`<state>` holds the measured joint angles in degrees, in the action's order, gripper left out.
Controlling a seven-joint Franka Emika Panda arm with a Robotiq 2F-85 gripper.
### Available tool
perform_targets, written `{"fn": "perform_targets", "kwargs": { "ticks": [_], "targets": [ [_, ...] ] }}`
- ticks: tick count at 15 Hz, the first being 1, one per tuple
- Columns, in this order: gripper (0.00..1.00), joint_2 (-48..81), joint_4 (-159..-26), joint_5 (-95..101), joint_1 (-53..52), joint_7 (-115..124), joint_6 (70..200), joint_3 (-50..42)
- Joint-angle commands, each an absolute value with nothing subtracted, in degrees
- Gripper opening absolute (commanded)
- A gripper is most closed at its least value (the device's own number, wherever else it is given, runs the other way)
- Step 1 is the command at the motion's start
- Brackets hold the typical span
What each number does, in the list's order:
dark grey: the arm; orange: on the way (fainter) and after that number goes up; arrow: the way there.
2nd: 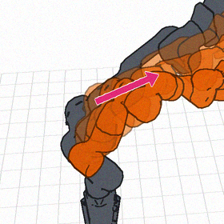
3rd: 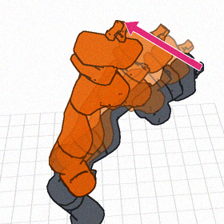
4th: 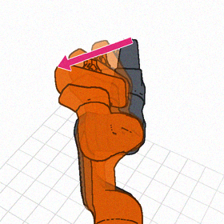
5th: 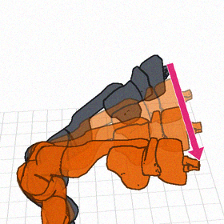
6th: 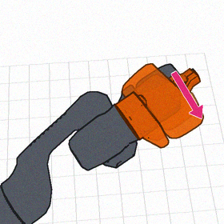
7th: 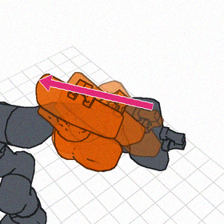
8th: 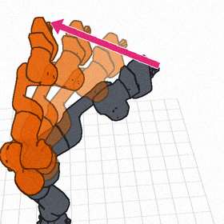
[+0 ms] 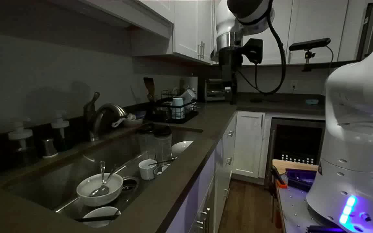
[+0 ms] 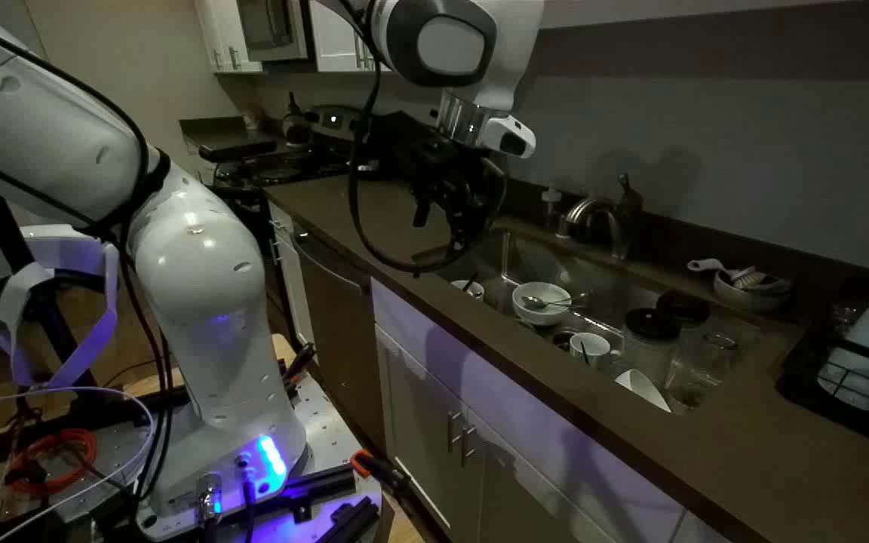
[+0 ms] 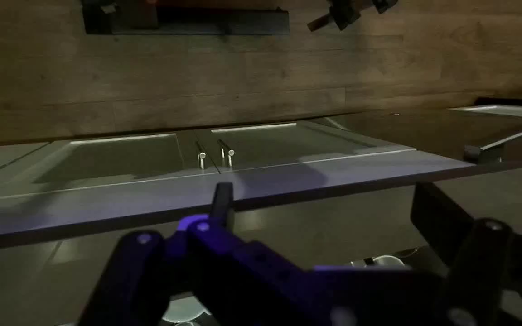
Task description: Open the tap
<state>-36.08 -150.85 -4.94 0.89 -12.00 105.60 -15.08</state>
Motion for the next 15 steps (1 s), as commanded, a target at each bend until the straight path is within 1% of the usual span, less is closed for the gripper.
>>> {"fn": "perform_targets", "kwargs": {
  "ticks": [1,13,15],
  "targets": [
    [1.0,-35.8,-150.8,-5.8,2.6,-12.9,105.4,-13.5],
    [1.0,-35.8,-150.8,-5.8,2.6,-12.9,105.4,-13.5],
    [1.0,-35.2,-151.2,-5.1,2.8,-12.1,108.7,-12.6]
  ]
}}
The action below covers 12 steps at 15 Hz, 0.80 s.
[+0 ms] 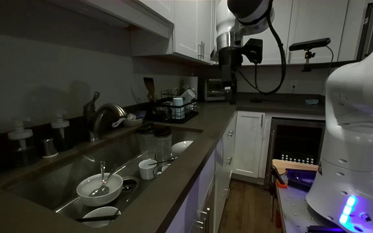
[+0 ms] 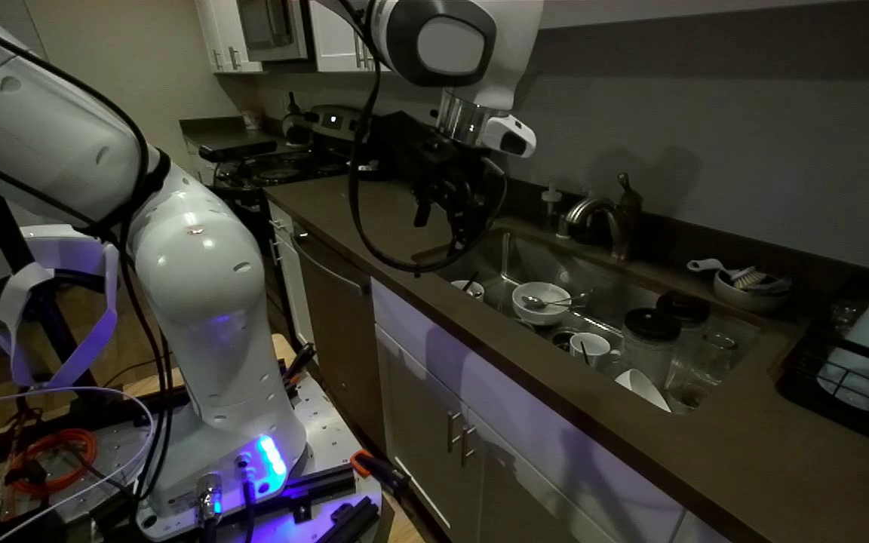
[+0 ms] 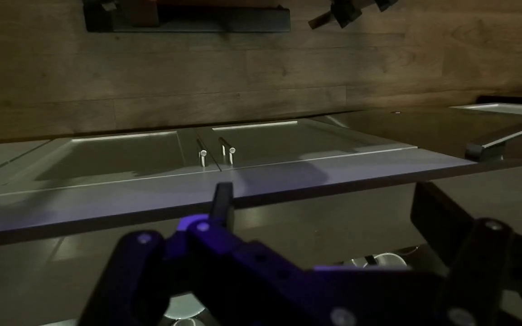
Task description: Open the tap
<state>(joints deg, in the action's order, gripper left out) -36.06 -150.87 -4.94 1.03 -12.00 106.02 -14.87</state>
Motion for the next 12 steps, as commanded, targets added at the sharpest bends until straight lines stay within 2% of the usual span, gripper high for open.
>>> {"fn": "perform_targets", "kwargs": {
  "ticks": [1,6,12],
  "targets": [
    [1.0,-34.8,-151.2,-4.9,2.8,-11.8,110.4,-12.1],
    [1.0,-32.3,-151.4,-5.8,2.3,-11.8,121.8,-11.1],
    [1.0,-26.3,-149.9,-7.9,-0.1,-12.1,144.3,-10.3]
  ]
}}
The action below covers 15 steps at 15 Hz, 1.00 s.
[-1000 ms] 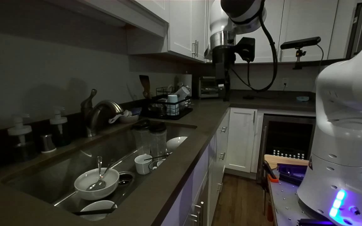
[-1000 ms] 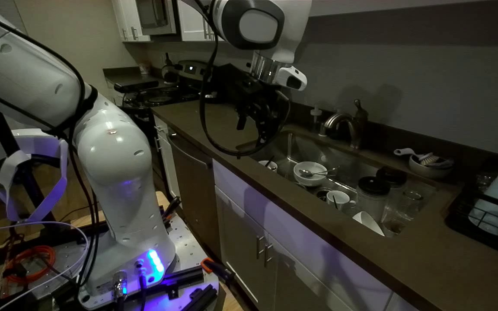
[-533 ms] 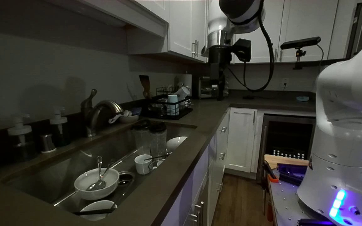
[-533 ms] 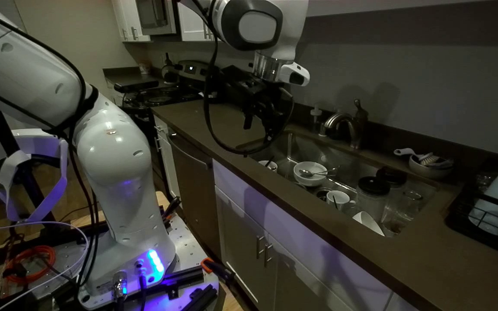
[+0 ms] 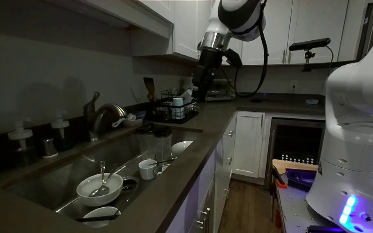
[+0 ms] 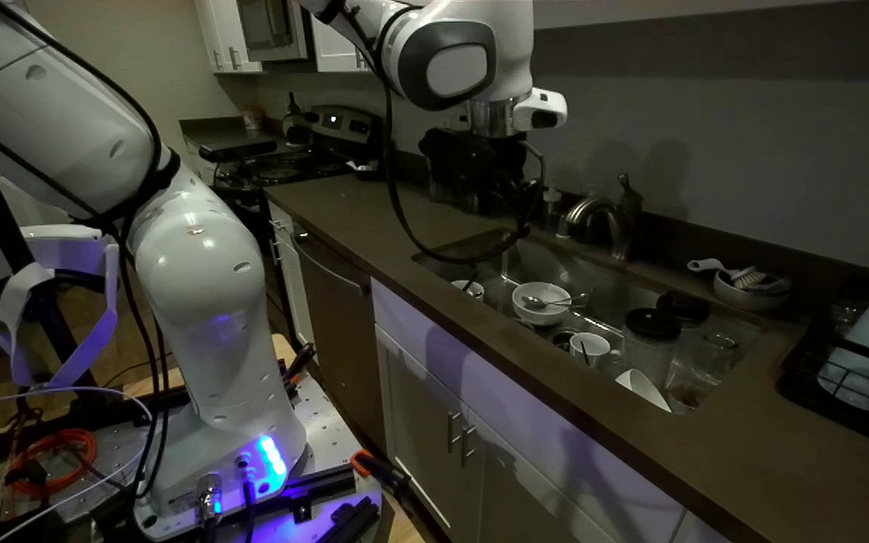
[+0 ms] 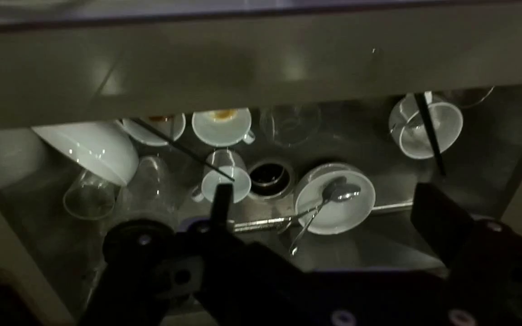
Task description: Open the tap
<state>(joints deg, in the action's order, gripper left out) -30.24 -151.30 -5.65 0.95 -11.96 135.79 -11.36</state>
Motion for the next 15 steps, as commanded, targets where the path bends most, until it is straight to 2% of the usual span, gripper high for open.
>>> {"fn": "perform_targets", "kwargs": {
  "ticks": [1,8,9,10,11,12,14,15],
  "targets": [
    [1.0,-24.3,-148.6,-8.6,-1.2,-12.2,147.6,-10.2],
    [1.0,-10.3,-136.6,-9.8,-5.4,-11.8,162.5,-8.4],
    [0.96,-7.9,-134.0,-10.2,-5.6,-12.0,163.3,-8.3],
    [0.89,-5.8,-131.7,-10.4,-5.6,-11.9,164.0,-7.9],
    [0.99,-3.4,-129.2,-9.9,-6.4,-11.6,164.8,-8.6],
    [1.0,-1.5,-127.0,-9.9,-6.4,-11.6,165.0,-8.4],
    [1.0,2.7,-122.6,-10.6,-6.7,-11.7,165.6,-8.4],
    [0.96,4.4,-120.8,-12.1,-7.0,-12.4,165.5,-8.2]
  ]
}}
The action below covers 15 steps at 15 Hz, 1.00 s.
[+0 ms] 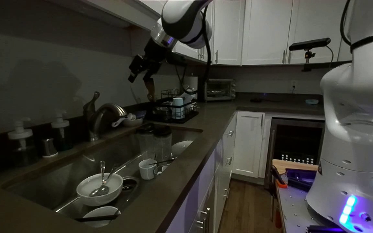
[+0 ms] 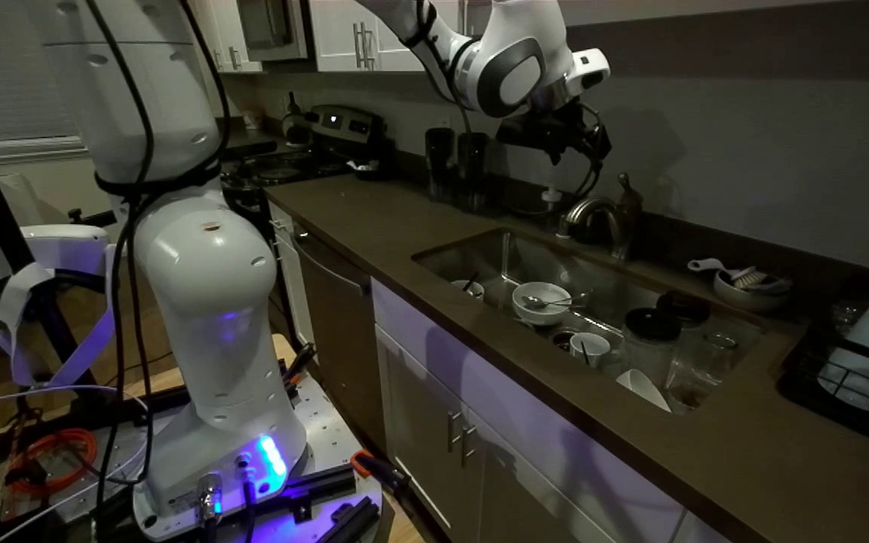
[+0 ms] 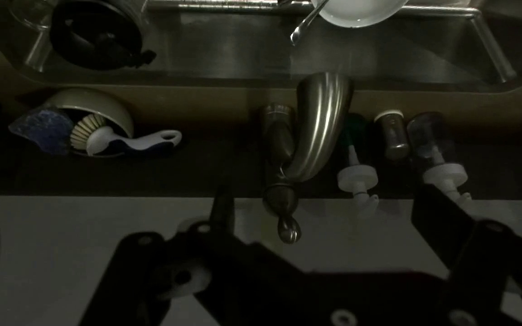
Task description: Open the tap
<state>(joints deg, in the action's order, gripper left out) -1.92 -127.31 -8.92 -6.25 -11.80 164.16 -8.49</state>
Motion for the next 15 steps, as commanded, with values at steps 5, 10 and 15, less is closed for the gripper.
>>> {"fn": "perform_targets", "kwargs": {
  "ticks": [5,10,15],
  "targets": [
    [0.48,12.0,-113.6,-15.7,-6.9,-12.8,166.7,-6.2],
    [0.16,17.6,-108.9,-17.0,-6.5,-12.6,168.4,-4.5],
    [0.0,22.2,-106.4,-16.1,-6.8,-11.6,172.9,-4.5]
  ]
}}
